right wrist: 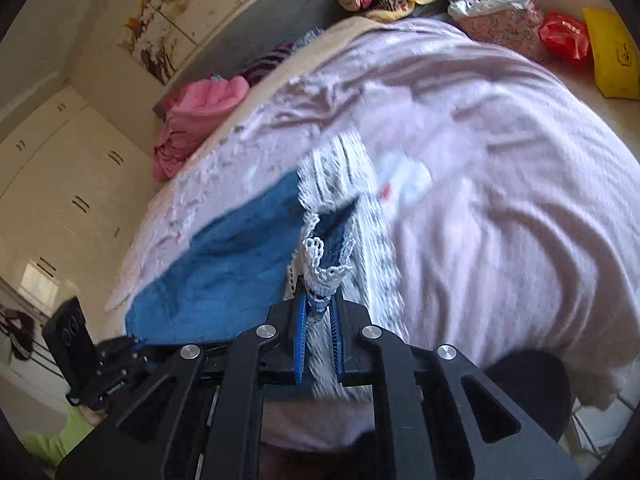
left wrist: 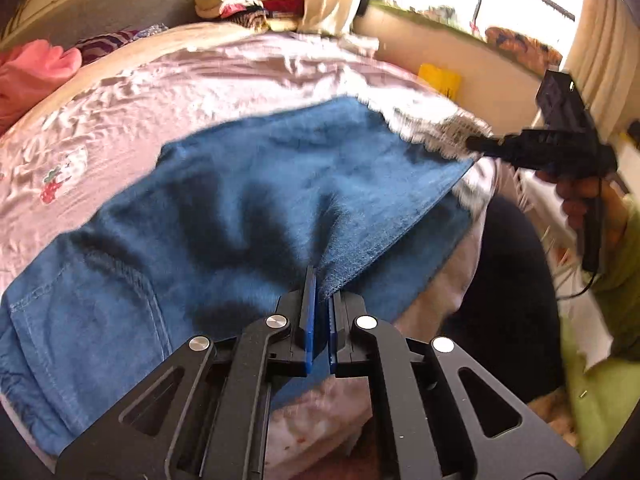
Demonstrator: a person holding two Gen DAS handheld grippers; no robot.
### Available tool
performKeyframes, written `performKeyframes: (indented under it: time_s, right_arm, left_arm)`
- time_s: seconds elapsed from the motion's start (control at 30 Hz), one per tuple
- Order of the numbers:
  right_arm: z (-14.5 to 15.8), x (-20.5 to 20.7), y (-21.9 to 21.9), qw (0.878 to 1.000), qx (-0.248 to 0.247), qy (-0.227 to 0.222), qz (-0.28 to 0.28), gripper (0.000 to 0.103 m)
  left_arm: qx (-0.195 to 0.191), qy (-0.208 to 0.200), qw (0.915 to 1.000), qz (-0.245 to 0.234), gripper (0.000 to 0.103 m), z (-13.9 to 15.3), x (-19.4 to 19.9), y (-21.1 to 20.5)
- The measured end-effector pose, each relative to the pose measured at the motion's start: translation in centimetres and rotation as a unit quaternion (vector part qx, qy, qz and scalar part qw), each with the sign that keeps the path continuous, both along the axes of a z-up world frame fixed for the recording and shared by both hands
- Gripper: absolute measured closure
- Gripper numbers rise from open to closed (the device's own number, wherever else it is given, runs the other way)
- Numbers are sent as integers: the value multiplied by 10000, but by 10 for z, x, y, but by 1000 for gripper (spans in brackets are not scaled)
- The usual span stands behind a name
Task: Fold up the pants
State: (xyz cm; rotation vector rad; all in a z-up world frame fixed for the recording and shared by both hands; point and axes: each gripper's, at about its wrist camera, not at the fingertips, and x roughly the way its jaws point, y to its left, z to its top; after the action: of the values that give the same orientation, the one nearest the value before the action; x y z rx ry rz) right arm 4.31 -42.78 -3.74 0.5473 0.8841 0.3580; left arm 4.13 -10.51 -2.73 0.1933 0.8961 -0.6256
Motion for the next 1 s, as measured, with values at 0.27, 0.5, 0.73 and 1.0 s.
performKeyframes:
  time_s: [0.27, 0.5, 0.73, 1.0]
  right_arm:
    - [-11, -19, -2, 9999, -60, 108, 56, 84]
    - [-6, -13, -10, 10000, -73, -33, -9, 81]
    - [0, -25, -11, 9989, -441, -97, 119, 95]
    - [-21, -28, -19, 9975, -655, 265, 3, 95]
  left_arm:
    - [187, 98, 9998, -3, 103, -16, -9, -3]
    - [121, 21, 9999, 37, 103, -10, -10, 1]
    - [217, 29, 9997, -140, 103, -11, -17, -2]
    - [337, 253, 9991, -101, 102, -28, -16, -1]
